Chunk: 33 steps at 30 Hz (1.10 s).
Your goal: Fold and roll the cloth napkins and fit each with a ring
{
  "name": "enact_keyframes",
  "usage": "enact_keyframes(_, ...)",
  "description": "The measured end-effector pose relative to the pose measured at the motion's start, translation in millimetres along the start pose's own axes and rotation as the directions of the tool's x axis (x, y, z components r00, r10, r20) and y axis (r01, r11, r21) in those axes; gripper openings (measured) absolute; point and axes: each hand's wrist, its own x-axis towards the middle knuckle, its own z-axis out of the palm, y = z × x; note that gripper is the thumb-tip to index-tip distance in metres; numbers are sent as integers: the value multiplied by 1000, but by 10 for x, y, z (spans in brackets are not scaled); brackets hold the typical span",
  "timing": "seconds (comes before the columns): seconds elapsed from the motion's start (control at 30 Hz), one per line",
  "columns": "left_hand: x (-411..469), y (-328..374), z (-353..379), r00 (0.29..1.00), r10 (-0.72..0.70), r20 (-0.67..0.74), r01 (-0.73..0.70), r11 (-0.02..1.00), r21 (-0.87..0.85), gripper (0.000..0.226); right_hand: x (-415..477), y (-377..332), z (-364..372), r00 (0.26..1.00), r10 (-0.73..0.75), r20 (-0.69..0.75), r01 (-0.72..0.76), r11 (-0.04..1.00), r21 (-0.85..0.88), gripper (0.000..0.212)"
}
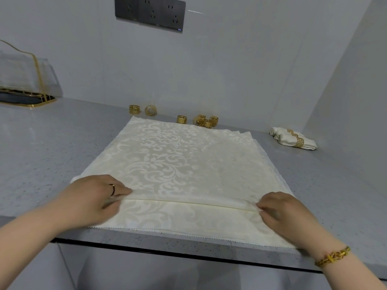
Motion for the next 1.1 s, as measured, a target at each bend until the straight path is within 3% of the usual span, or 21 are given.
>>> enact_keyframes(0.1,33,27,-11,1000,-5,-22,6,1000,30,38,9,-7,-60,1000,-26,14,27,997,-73,19)
enact_keyframes(0.37,97,125,3,991,-25,-130,45,987,154,36,8,-69,-80,999,-48,-12,46,987,-156,12)
enact_keyframes(0.47,171,121,25,987,-97,-128,112,987,117,20,56,-67,11,996,-30,-87,14,985,-174,10)
enact_keyframes(0.57,314,84,-11,968,-187,-169,189,982,-4,10,90,-71,15,992,22,-127,-39,990,-133,14)
enact_keyframes(0.67,378,51,-144,976,-50,-210,71,993,94,12,27,-67,-71,977,154,-147,-154,988,16,18)
enact_keyframes(0.73,312,21,-201,981,-26,-191,45,994,97,15,-32,-97,-170,973,213,-94,-203,973,107,20)
enact_keyframes(0.83,154,34,-223,992,-79,-103,75,997,-35,18,-97,-98,-234,972,231,45,-236,952,196,22)
enact_keyframes(0.97,68,87,-167,960,-252,124,271,946,-177,22,-107,-71,-201,916,335,219,-381,899,218,24)
enact_keyframes(1.1,97,78,-81,917,-365,160,397,875,-278,24,-26,-100,-161,891,373,259,-423,889,176,19)
